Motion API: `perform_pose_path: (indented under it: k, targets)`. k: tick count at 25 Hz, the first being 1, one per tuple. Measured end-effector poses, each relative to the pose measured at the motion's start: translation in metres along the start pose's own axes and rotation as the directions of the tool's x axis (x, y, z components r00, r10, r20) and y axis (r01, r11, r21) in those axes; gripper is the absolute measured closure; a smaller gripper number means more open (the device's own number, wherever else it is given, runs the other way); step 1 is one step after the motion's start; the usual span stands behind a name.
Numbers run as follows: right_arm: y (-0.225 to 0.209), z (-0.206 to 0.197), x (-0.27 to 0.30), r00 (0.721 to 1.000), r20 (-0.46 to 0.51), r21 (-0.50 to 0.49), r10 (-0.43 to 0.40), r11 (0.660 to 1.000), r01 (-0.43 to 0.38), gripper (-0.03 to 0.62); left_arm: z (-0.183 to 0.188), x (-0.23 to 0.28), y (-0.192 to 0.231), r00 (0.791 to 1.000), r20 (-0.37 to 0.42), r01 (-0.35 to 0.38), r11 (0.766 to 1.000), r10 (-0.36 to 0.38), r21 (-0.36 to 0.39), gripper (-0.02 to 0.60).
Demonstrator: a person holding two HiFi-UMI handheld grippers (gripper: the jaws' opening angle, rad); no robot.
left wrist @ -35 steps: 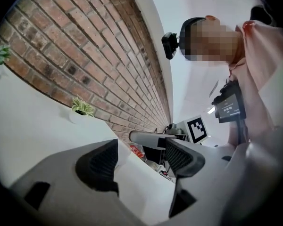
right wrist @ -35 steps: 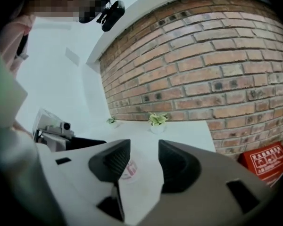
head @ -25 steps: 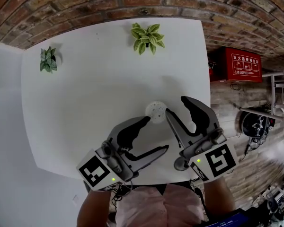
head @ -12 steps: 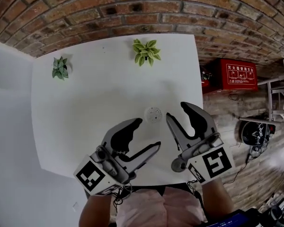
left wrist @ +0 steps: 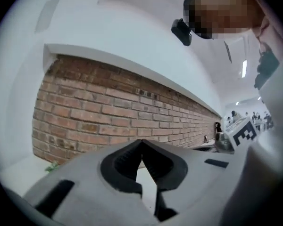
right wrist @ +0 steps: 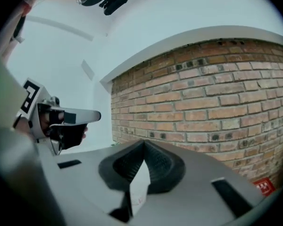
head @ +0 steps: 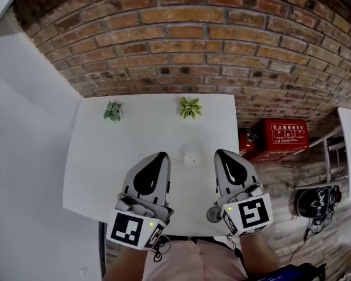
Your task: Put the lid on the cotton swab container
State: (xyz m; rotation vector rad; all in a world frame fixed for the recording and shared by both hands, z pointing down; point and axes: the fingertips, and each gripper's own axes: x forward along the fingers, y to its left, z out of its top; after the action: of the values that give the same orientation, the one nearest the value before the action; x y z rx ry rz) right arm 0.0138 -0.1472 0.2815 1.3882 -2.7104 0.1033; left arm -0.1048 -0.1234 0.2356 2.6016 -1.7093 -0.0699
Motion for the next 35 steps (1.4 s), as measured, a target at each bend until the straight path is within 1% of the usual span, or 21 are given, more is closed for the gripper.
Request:
perform_pose_path:
  k: [1, 3, 5, 7, 17, 24, 35]
  targets:
    - [0.002, 0.007, -0.003, 1.000, 0.012, -0.011, 0.000, 1.000, 0.000, 0.588, 0.009, -0.002, -0.001, 1.000, 0.014, -0.028, 0.999, 0.027, 0.030, 0.583]
    - [0.006, 0.017, -0.011, 1.000, 0.028, -0.025, -0.003, 1.000, 0.003, 0.588, 0.023, -0.008, -0.005, 0.998, 0.036, -0.056, 0.996, 0.054, 0.074, 0.583]
    - [0.006, 0.024, -0.018, 0.999, 0.042, -0.033, -0.010, 0.999, 0.011, 0.589, 0.033, -0.014, -0.009, 0.996, 0.053, -0.075, 0.992, 0.069, 0.105, 0.583]
    - [0.005, 0.029, -0.025, 0.998, 0.052, -0.037, -0.017, 0.999, 0.019, 0.589, 0.039, -0.018, -0.013, 0.994, 0.066, -0.094, 0.989, 0.087, 0.118, 0.583]
    - [0.006, 0.040, -0.043, 0.998, 0.063, -0.078, -0.019, 0.997, 0.024, 0.591, 0.050, -0.026, -0.026, 0.990, 0.091, -0.117, 0.987, 0.107, 0.113, 0.583]
    - [0.008, 0.040, -0.048, 0.997, 0.069, -0.061, -0.024, 0.998, 0.028, 0.591, 0.047, -0.028, -0.027, 0.991, 0.081, -0.114, 0.989, 0.106, 0.100, 0.583]
    - [0.014, 0.037, -0.048, 0.998, 0.064, -0.068, -0.023, 0.997, 0.027, 0.590, 0.042, -0.031, -0.025, 0.992, 0.073, -0.106, 0.990, 0.100, 0.090, 0.583]
